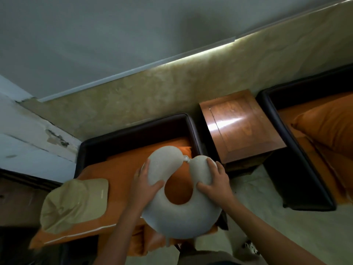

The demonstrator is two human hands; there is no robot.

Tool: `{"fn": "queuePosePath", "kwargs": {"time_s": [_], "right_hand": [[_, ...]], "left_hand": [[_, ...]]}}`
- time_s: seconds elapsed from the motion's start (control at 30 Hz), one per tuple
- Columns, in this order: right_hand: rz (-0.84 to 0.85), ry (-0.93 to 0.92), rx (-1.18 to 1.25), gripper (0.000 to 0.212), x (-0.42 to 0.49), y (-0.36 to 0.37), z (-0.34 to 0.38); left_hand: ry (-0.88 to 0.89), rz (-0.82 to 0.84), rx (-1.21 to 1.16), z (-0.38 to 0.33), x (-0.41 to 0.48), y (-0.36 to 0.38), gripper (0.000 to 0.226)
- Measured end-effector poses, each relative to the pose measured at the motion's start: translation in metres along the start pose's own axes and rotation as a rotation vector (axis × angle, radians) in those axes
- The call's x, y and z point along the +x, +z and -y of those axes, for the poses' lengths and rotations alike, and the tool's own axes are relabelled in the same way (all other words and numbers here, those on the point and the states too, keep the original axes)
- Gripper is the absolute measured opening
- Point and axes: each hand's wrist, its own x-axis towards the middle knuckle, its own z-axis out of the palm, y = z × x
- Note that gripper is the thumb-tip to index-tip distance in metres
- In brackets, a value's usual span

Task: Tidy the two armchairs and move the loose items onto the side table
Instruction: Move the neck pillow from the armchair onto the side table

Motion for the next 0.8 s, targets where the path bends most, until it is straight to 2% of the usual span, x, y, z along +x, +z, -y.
{"fn": "queuePosePath", "kwargs": {"time_s": [0.23,0.57,0.8], "right_hand": [[0.043,-0.040,-0.047,0.101,0.016,-0.092,-0.051],[0.101,-0.120,-0.113,0.097,0.056,-0.122,-0.054],[0.088,-0.136,-0.222,0.098,0.111,-0.154,-0.061]], "left_hand": [[-0.045,-0.093,-0.059,-0.079,-0.032,0.069,0.100],[-0.052,-0.192,-0.065,-0.106,-0.026,0.100,0.087],[-0.084,-0.148,-0.166,-0.124,0.023,0.139,0.087]]}}
